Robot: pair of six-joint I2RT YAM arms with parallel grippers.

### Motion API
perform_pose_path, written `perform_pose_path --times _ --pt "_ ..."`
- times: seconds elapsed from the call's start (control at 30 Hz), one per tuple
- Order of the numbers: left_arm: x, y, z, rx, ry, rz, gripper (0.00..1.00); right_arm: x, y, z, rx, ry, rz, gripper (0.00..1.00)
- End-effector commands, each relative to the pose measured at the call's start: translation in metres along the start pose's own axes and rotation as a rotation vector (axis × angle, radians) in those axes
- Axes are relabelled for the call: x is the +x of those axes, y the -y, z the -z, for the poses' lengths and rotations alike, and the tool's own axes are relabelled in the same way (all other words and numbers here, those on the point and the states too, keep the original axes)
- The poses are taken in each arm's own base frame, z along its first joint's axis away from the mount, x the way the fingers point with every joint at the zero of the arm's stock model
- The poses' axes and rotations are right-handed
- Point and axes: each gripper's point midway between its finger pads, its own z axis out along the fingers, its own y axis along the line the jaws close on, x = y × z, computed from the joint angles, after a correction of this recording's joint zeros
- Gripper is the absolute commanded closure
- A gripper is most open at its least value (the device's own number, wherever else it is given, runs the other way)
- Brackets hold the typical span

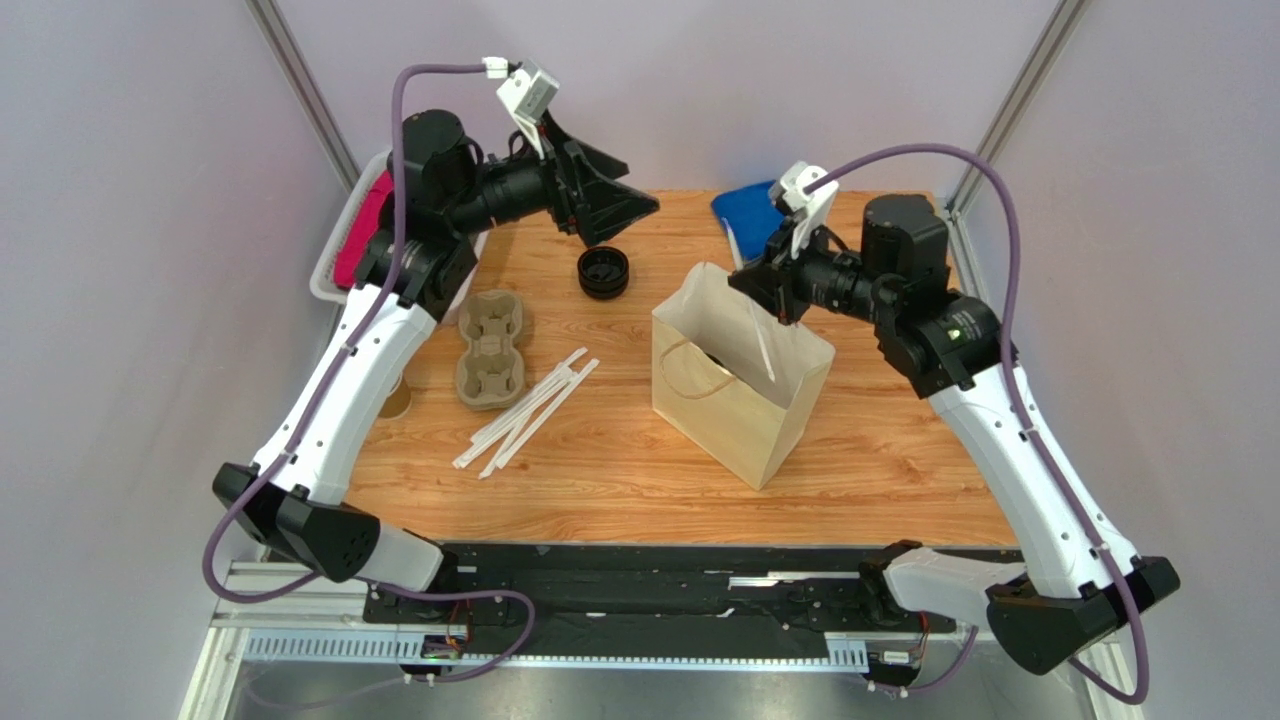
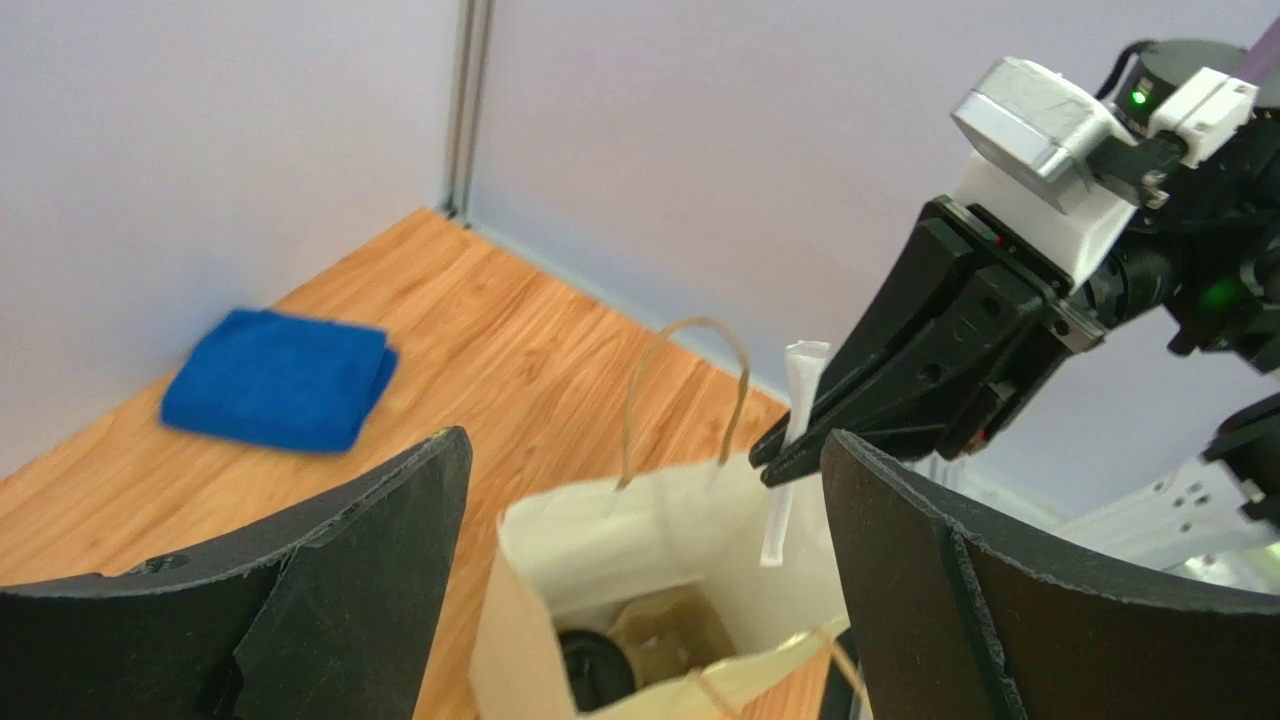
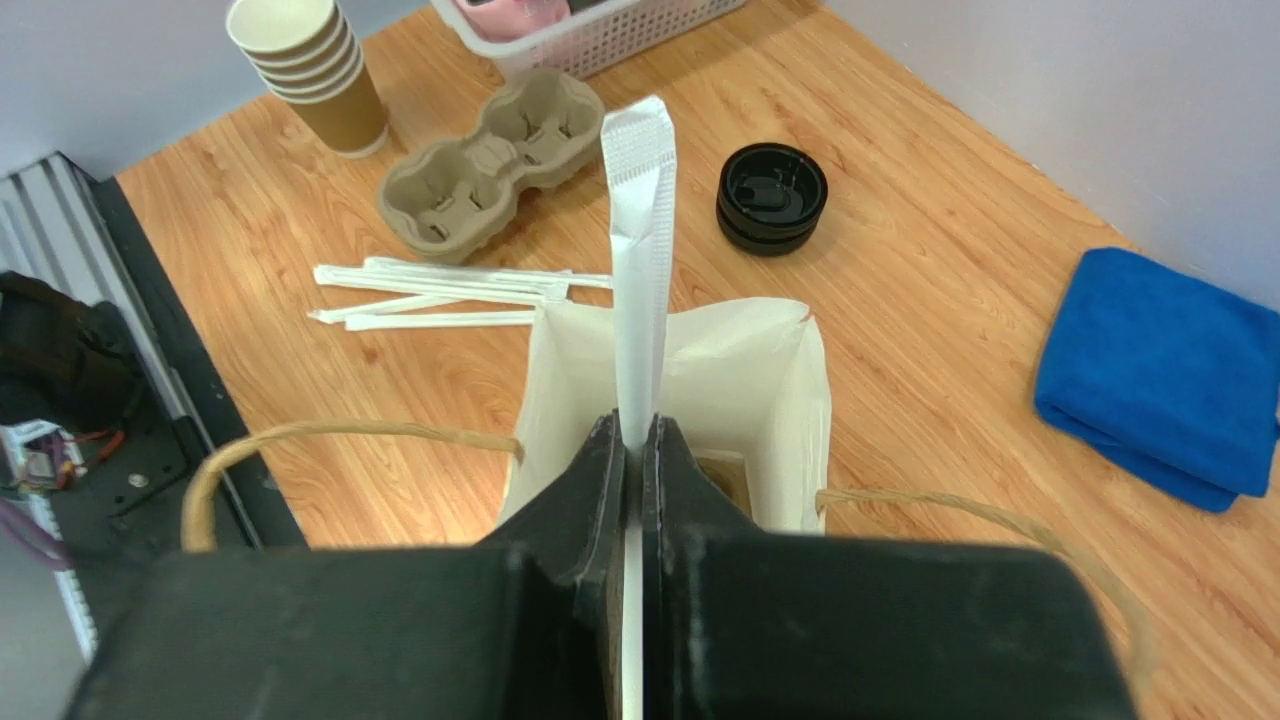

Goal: Pack the takeout coffee

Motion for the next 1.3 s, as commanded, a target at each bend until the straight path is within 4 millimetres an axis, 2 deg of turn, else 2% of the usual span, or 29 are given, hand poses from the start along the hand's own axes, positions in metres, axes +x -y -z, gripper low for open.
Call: perform_pose_path --times 0.0,0.17,0.3,0.33,0.4,0.43,0.5,0.53,0.6,0.63,0.7,0.73,0.8,0.83,0.9,0.93,1.0,1.13,1.23,1.27 --pt "0.004 0.007 0.029 -0.035 -0.037 -0.166 0.05 0.021 0.002 -0.007 -0.018 -0.007 0.114 1.0" --pt "0.029 -0.002 0.046 -0.086 -0.093 -0.145 0.05 0.066 0.003 -0.016 -0.035 -0.08 0.139 1.0" --pt "0.042 -0.012 0.052 -0.131 -0.126 -0.13 0.05 0.091 0.001 -0.021 -0.051 -0.134 0.125 1.0" --pt "0.046 -0.013 0.054 -0.14 -0.137 -0.125 0.05 0.093 0.001 -0.021 -0.052 -0.138 0.125 0.93" --pt "0.05 -0.02 0.057 -0.168 -0.154 -0.112 0.05 0.1 0.0 -0.025 -0.054 -0.159 0.124 0.86" --pt "0.055 -0.022 0.059 -0.179 -0.173 -0.097 0.05 0.1 0.0 -0.025 -0.054 -0.163 0.124 0.73" --pt "0.06 -0.027 0.062 -0.204 -0.197 -0.073 0.04 0.1 0.002 -0.026 -0.043 -0.176 0.111 0.62" --pt "0.068 -0.03 0.065 -0.219 -0.232 -0.047 0.04 0.093 0.003 -0.025 -0.033 -0.166 0.111 0.55" --pt "0.071 -0.036 0.068 -0.241 -0.259 -0.031 0.04 0.086 0.006 -0.023 -0.006 -0.162 0.103 0.48" --pt "0.077 -0.036 0.071 -0.244 -0.288 -0.021 0.04 0.074 0.008 -0.021 0.008 -0.141 0.109 0.43" --pt "0.075 -0.035 0.074 -0.245 -0.296 -0.033 0.03 0.066 0.011 -0.017 0.035 -0.135 0.102 0.37" --pt "0.075 -0.035 0.077 -0.248 -0.303 -0.044 0.03 0.049 0.011 -0.013 0.048 -0.104 0.106 0.35" --pt "0.077 -0.039 0.082 -0.266 -0.321 -0.048 0.02 0.034 0.012 -0.008 0.069 -0.081 0.093 0.28" --pt "0.073 -0.041 0.083 -0.271 -0.323 -0.051 0.02 0.017 0.014 -0.002 0.091 -0.046 0.097 0.25" --pt "0.08 -0.048 0.092 -0.299 -0.368 -0.021 0.01 0.002 0.016 0.004 0.116 -0.019 0.089 0.17" --pt "0.074 -0.051 0.091 -0.307 -0.372 -0.016 0.01 -0.013 0.019 0.01 0.147 0.009 0.09 0.16" --pt "0.079 -0.056 0.1 -0.322 -0.428 -0.023 0.01 -0.019 0.025 0.017 0.188 0.016 0.082 0.14" --pt "0.072 -0.068 0.108 -0.354 -0.461 -0.032 0.01 -0.026 0.042 0.036 0.273 0.037 0.042 0.11" --pt "0.073 -0.08 0.121 -0.404 -0.487 0.021 0.01 -0.016 0.063 0.051 0.346 0.016 -0.034 0.11" --pt "0.074 -0.088 0.128 -0.433 -0.49 0.049 0.01 -0.007 0.077 0.062 0.395 -0.006 -0.086 0.1"
